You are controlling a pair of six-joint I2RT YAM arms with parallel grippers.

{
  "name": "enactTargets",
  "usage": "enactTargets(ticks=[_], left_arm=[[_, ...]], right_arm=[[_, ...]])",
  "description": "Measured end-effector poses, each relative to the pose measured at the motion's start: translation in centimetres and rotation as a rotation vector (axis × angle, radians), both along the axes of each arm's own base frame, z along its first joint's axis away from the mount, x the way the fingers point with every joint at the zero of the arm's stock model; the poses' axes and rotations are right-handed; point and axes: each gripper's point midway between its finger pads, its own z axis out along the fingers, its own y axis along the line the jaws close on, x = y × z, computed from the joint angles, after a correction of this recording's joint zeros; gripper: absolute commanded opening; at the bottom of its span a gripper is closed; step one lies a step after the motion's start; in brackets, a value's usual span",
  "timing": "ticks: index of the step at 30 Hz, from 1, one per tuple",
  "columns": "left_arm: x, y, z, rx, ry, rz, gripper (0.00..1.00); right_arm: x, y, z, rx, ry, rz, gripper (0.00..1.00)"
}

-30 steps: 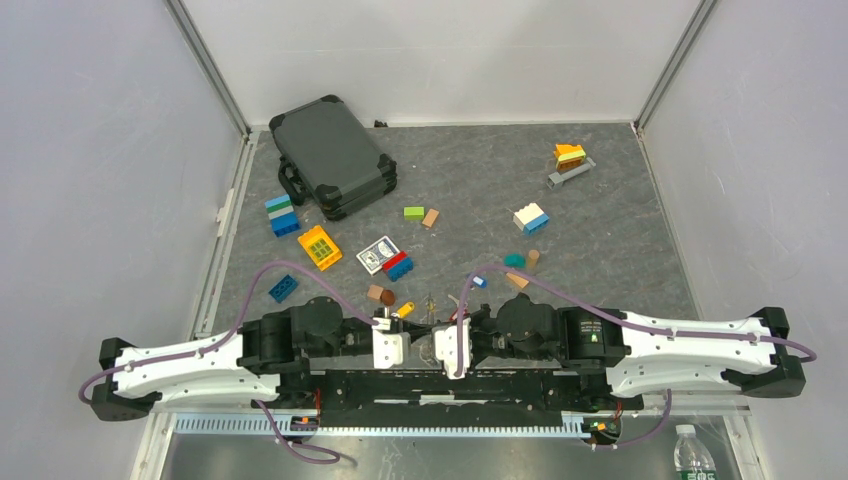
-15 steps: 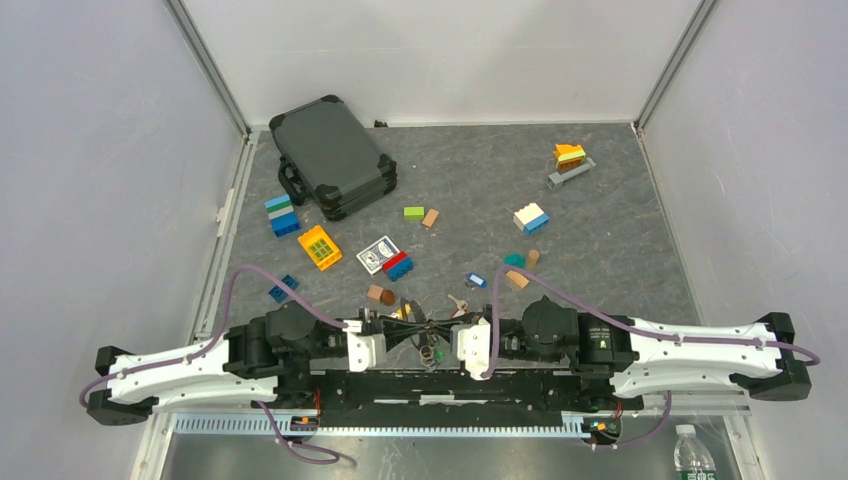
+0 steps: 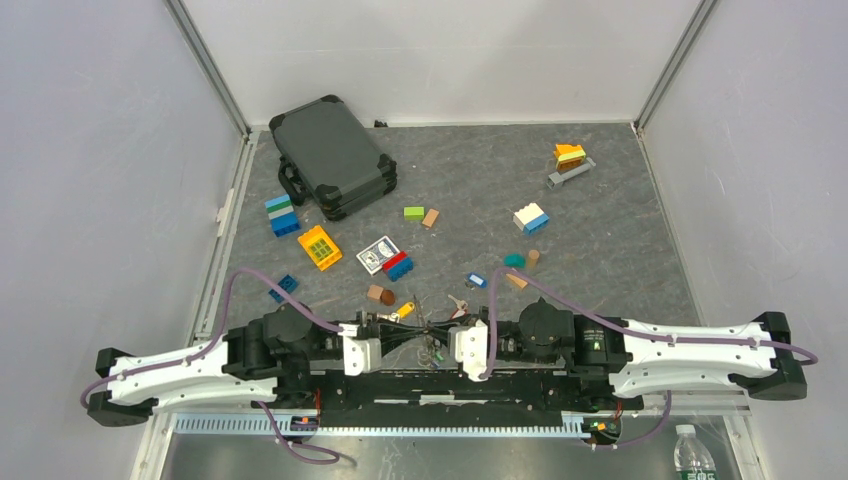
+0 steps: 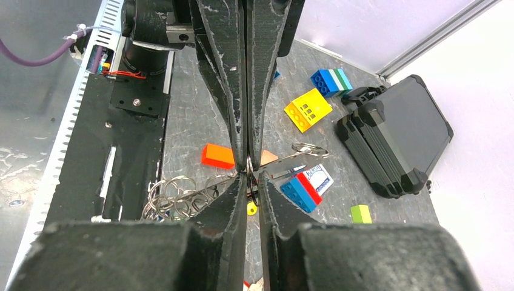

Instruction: Remove the keys from the keyring

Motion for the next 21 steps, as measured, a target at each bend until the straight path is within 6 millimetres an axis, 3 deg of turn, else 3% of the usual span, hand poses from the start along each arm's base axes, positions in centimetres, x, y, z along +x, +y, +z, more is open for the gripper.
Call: enactTargets(ticks=[4,8,17,21], left_arm=[[-0.08,0.12,0.24,-0.019,-0.003,-0.003,0.02],[-0.14,0.20,0.27,-0.025,-0.004,-0.005,0.02],[-0.11,0.19,0.02,-0.019,-0.002,-0.004,0.02],[0.17,0.00,-0.50,0.007,0.002,0.010,0.13]], right_arm=[[-0.11,0.17,0.05,0.013,0.000,0.007,0.15],[-0.24,0.30,-0.04,0.027,0.000,0.015,0.00],[-0.35,0.15,-0.23,0.010,-0.001,0.022,0.00],[-0.06,-0.04,-0.52,-0.074,0.003,0.004,0.00]])
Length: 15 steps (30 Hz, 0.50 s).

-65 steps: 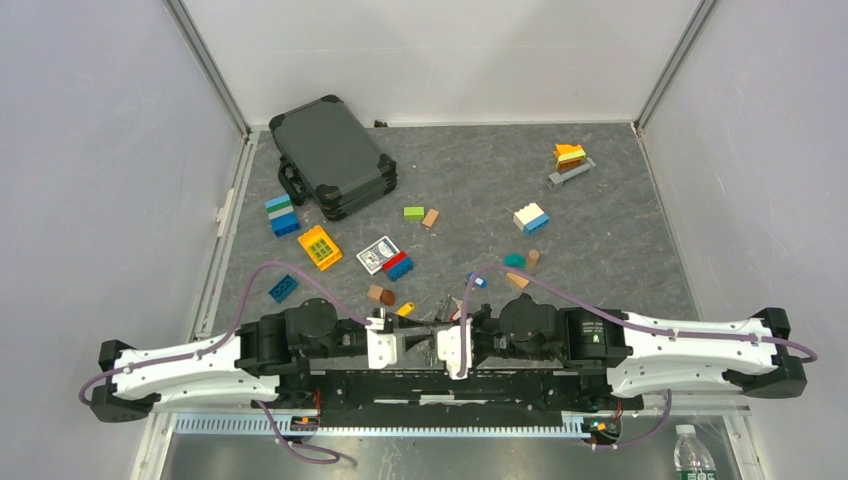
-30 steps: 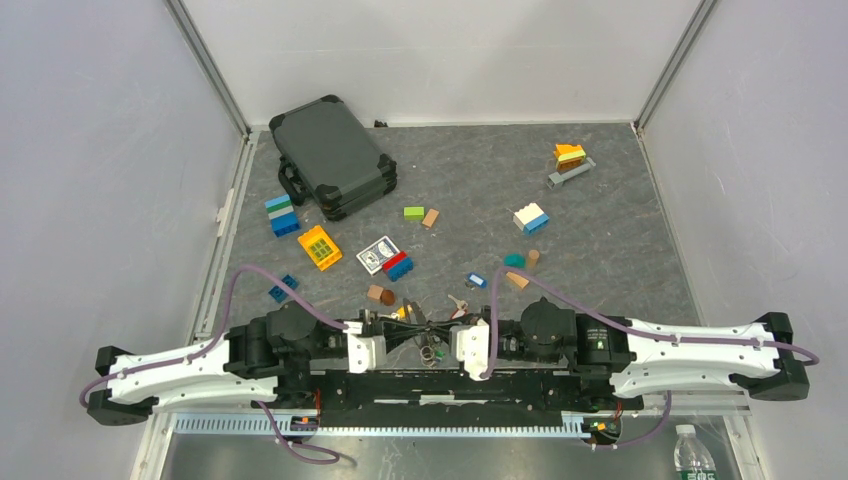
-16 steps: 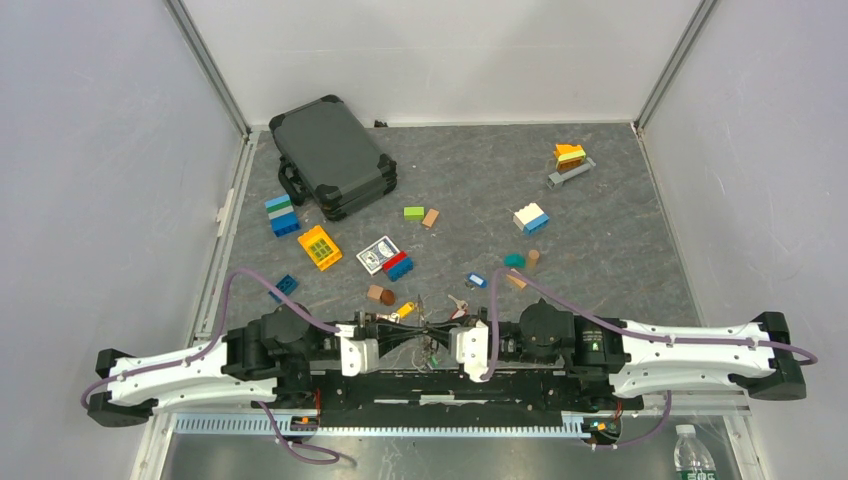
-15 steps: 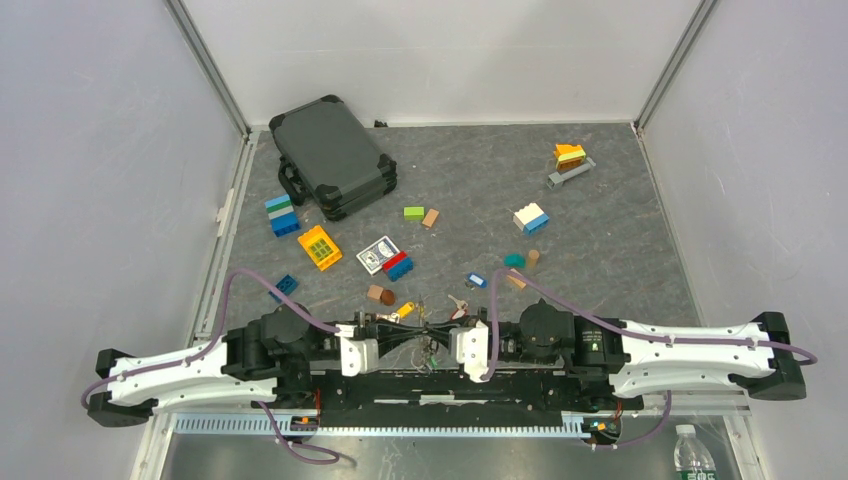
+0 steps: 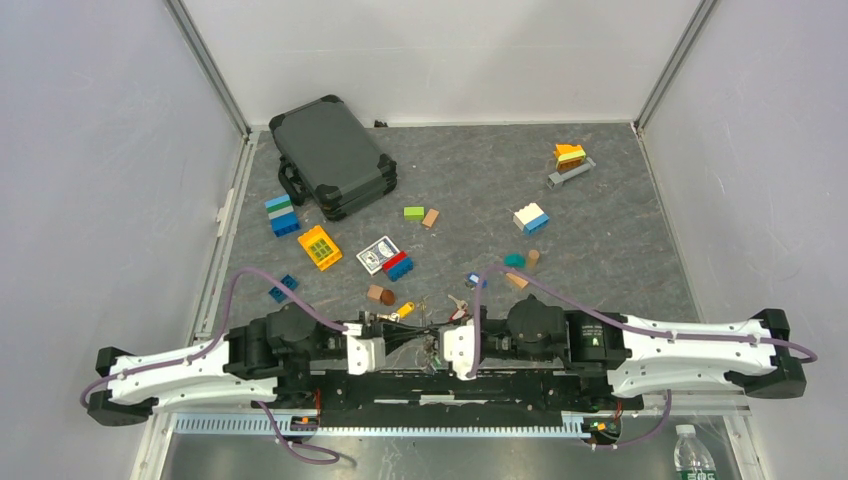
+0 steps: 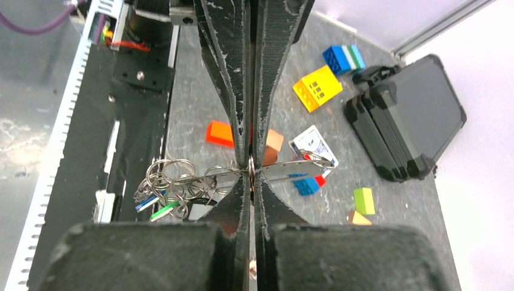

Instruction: Remove the keys from the keyring

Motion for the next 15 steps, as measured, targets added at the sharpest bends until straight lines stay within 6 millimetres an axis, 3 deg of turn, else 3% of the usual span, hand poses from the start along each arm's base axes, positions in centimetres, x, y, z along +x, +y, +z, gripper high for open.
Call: enactTargets(ticks=[5,15], left_arm=[[0.6,-0.3,-0.7,0.087,0.013,0.030,0.28],[1.8,-0.7,-2.5,0.242,-0.002,0.074,0.26]], right_arm=[[0.6,-0.3,-0.5,-0.117,-0.003,-0.032,0.00],[1.3,-1.1,-1.8,-0.263,-0.007,-0.076,0.00]])
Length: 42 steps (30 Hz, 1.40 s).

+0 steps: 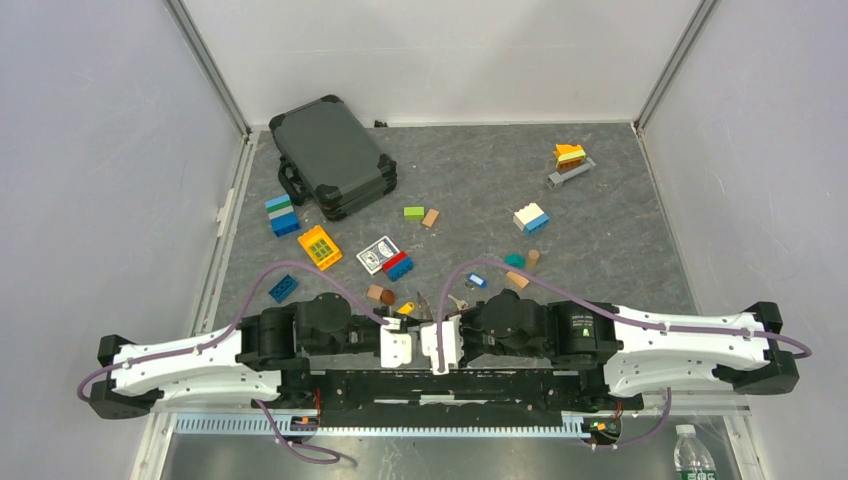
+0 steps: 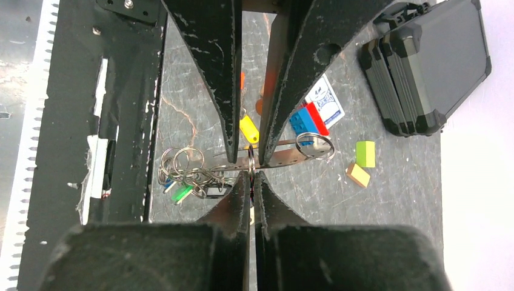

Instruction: Remove the keys from the keyring

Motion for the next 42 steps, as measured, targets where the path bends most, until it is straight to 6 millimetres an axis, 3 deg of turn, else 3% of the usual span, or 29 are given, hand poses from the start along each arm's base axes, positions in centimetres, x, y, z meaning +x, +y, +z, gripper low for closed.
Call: enactTargets(ticks=[19,23,29,31,35,42], left_arm=[[0.3,-0.1,0.4,0.004,-0.016,0.010,0.28],[0.3,-0.1,0.5,-0.001,-0.016,0.009,0.19],[0.3,-0.2,0.6,-0.005,-0.015,0.006,0.19],[0.3,-0.2,0.6,-0.007,-0.015,0.007,0.04],[0.3,-0.3,0.6,-0.006,-0.015,0.007,0.02],[0.2,-0.2,-0.2,-0.037,-0.018,0.001,0.02]], right_arm=[[-0.1,0.1,0.1,-0.036,0.036,-0.022,0.00],[-0.1,0.2,0.2,-0.031,0.040,-0.022,0.00],[-0.1,0.3,0.3,-0.024,0.039,-0.022,0.00],[-0.1,0.3,0.4,-0.021,0.039,-0.023,0.00],[-0.1,0.3,0.4,-0.007,0.044,-0.029,0.00],[-0.2,0.1,-0.8,0.054,0.040,-0.023,0.17]])
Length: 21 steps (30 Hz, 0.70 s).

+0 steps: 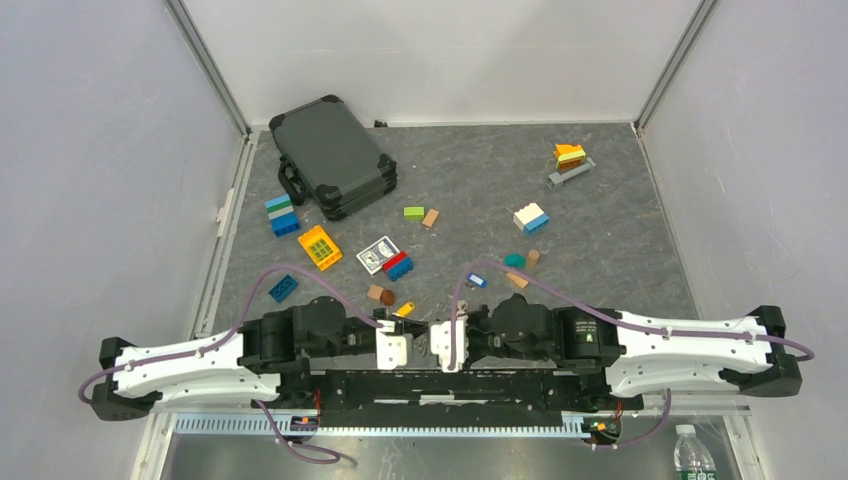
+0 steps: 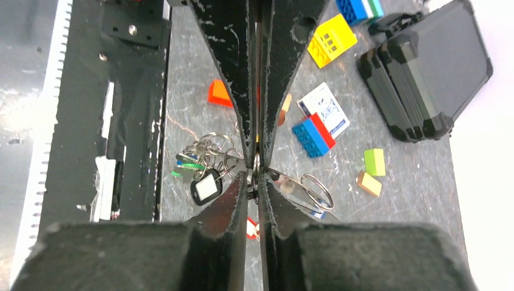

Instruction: Remove the keys from the keyring

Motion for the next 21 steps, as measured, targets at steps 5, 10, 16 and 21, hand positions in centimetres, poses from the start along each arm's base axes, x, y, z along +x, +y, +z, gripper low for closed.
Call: enactTargets(ticks=[5,10,16,21], left_arm=[[-0.5,0.4,1.1,-0.084,0.008,-0.016,0.02],[-0.8,0.6,2.6,-0.149,0.003,-0.025,0.02],[-1.1,0.5,2.8,-0.163,0.013,-0.040,0.02],[-1.3,0.5,2.8,-0.164,0.016,-0.049,0.02]], right_arm=[[-0.3,0.0,1.5,0.121,-0.010,0.020,0.20],[-0.5,0.2,3.3,0.217,-0.024,0.038,0.20],[-0.7,0.4,3.3,0.244,-0.033,0.055,0.22],[-0.7,0.3,3.0,0.252,-0.043,0.059,0.22]])
